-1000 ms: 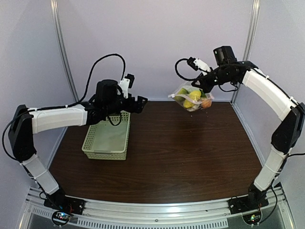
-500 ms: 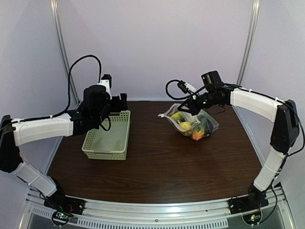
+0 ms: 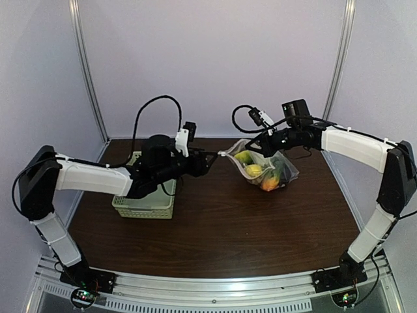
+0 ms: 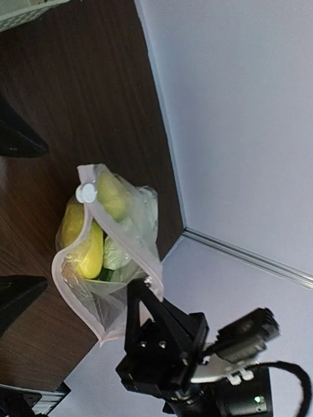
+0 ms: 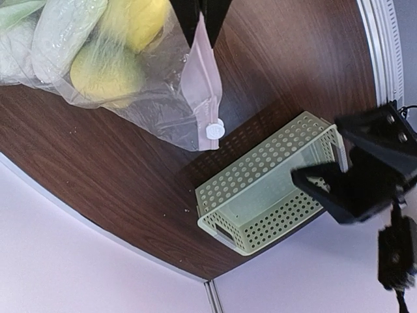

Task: Open the zip-top bag and remove the fake food
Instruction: Adjust the zipper food storage bag at the center of the board, then open the bag opening of the zipper food storage bag.

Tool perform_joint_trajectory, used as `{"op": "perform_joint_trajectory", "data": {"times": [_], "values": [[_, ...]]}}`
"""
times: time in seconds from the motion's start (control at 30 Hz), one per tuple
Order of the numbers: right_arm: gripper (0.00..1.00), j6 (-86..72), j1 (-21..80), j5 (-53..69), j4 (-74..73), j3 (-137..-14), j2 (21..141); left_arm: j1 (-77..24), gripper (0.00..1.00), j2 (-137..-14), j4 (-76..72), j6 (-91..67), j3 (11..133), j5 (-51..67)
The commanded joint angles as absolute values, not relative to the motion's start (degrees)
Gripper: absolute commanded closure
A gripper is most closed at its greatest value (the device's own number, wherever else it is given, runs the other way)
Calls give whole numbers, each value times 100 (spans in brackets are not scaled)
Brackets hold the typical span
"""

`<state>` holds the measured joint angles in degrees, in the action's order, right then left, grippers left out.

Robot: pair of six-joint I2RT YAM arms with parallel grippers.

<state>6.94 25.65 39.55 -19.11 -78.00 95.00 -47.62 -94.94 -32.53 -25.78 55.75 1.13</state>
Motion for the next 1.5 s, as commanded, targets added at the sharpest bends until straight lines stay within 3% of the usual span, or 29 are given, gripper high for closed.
{"op": "perform_joint_trajectory", "data": {"times": [0.0, 0.47, 0.53, 0.63, 0.77, 0.83, 1.03, 1.17, 1.37, 1.43, 1.47], "values": [[100, 448, 2606, 3894, -1424, -7760, 9364, -5127, 34, -10335, -3272, -3791, 6275, -346], [100, 432, 2856, 3661, -1299, -7668, 9305, -5282, 38, -12034, -3469, -5487, 7540, 0], [100, 447, 2856, 3648, -1275, -7632, 9295, -5279, 46, -12151, -3459, -5594, 7640, 228], [100, 495, 2865, 3587, -1250, -7596, 9276, -5277, 70, -12269, -3209, -5703, 7814, 298], [100, 557, 2882, 3362, -1224, -7571, 9200, -5268, 95, -12180, -3258, -6034, 7595, 625], [100, 686, 2940, 3142, -1249, -7556, 9152, -5268, 100, -12090, -2879, -6211, 7540, 838], [100, 1154, 3390, 1823, -1430, -7636, 9047, -5139, 100, -11394, -2414, -6980, 6425, 432], [100, 1144, 3601, 1063, -1468, -7843, 9120, -5106, 100, -11373, -2174, -7071, 6415, 484], [100, 1123, 3705, 871, -1457, -7848, 9175, -5013, 99, -11218, -1448, -7038, 6561, 348], [100, 1116, 3709, 931, -1468, -7839, 9146, -5004, 77, -10993, -1059, -6846, 6572, 126], [100, 1093, 3702, 963, -1470, -7828, 9135, -5007, 72, -10850, -1017, -6649, 6542, 100]]}}
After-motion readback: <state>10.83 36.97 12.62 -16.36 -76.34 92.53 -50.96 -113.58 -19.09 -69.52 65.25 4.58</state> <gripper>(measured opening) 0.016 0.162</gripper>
